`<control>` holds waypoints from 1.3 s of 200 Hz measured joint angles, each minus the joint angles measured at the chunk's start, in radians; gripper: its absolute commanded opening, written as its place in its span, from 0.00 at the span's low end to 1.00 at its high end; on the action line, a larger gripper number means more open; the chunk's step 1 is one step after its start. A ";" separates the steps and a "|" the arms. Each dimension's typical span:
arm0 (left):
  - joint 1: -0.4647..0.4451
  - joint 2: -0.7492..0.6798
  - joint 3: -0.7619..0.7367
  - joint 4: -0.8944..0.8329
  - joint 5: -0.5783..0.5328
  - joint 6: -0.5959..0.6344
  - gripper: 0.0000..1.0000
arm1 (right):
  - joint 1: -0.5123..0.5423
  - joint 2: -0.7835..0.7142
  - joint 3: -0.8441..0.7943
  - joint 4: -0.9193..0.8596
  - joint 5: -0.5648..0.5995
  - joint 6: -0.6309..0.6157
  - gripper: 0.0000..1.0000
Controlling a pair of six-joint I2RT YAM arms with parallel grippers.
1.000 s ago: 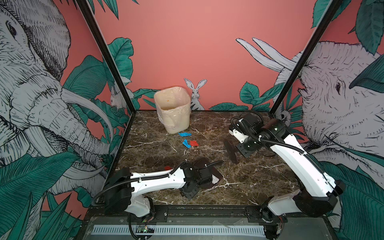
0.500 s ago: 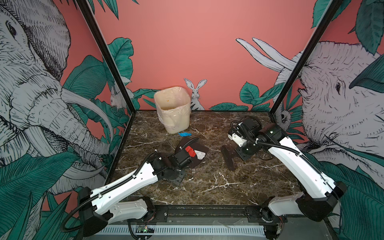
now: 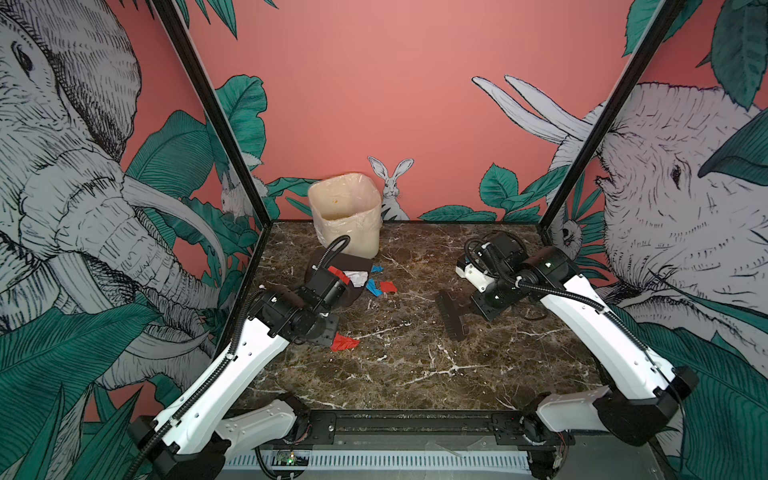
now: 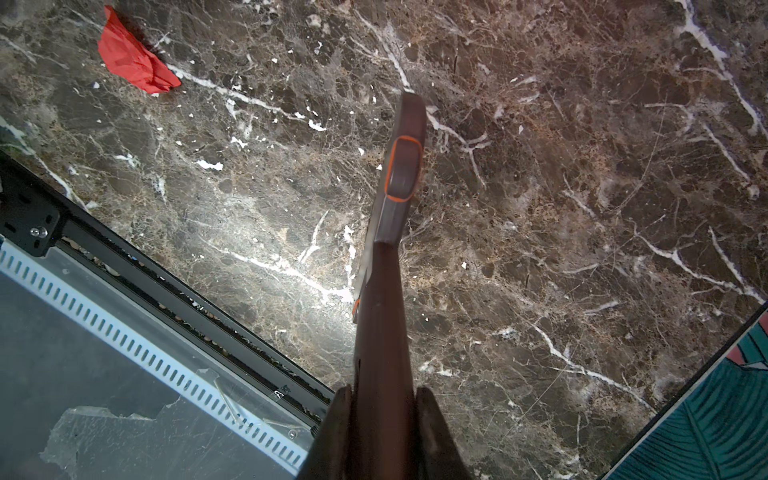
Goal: Sweep away the paper scraps from the table
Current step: 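Carry the dustpan toward the beige bin with the left gripper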
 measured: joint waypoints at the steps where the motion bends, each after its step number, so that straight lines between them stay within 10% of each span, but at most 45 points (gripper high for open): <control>1: 0.009 0.000 0.002 -0.001 0.002 0.002 0.00 | 0.000 0.000 -0.001 0.001 0.000 0.000 0.00; 94: 0.389 0.134 0.262 -0.038 0.077 0.215 0.00 | -0.019 -0.029 -0.046 0.016 -0.058 -0.034 0.00; 260: 0.600 0.468 0.671 -0.022 0.138 0.381 0.00 | -0.058 -0.068 -0.084 0.018 -0.117 -0.081 0.00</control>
